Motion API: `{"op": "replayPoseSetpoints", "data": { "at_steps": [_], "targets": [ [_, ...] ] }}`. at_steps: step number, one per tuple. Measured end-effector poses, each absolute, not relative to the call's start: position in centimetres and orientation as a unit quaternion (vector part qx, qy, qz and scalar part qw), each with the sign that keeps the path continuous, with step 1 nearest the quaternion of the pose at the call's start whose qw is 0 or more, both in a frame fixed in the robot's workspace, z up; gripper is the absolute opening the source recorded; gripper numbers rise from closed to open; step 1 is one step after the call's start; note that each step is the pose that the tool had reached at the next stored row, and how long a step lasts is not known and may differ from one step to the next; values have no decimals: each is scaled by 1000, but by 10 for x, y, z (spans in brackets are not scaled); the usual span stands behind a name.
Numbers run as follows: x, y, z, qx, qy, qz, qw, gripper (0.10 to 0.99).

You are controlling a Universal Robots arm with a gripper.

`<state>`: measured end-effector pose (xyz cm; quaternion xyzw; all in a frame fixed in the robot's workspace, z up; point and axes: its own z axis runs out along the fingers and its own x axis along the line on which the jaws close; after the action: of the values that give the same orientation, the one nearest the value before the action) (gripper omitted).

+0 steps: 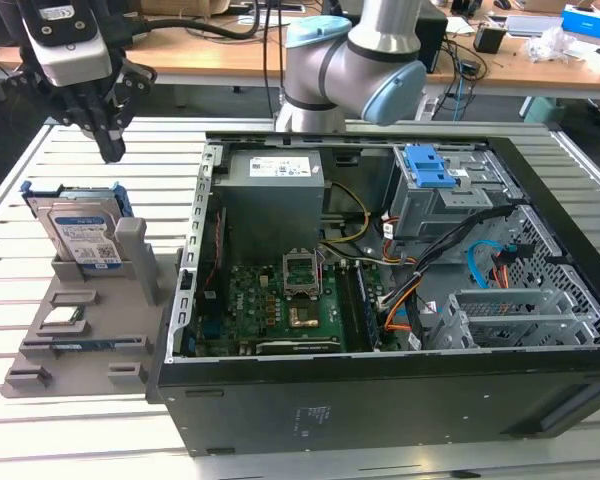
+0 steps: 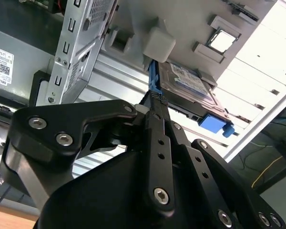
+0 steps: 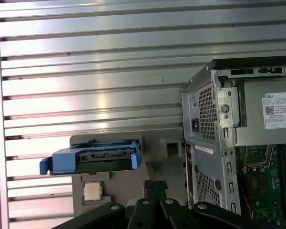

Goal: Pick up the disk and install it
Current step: 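Reach for the disk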

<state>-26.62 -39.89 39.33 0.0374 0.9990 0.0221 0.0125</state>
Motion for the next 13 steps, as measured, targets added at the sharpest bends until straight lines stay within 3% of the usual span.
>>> {"op": "replayPoseSetpoints", "data": {
  "at_steps": [13],
  "targets": [
    [-292, -399, 393, 37, 999, 22, 12, 106]
  ]
}}
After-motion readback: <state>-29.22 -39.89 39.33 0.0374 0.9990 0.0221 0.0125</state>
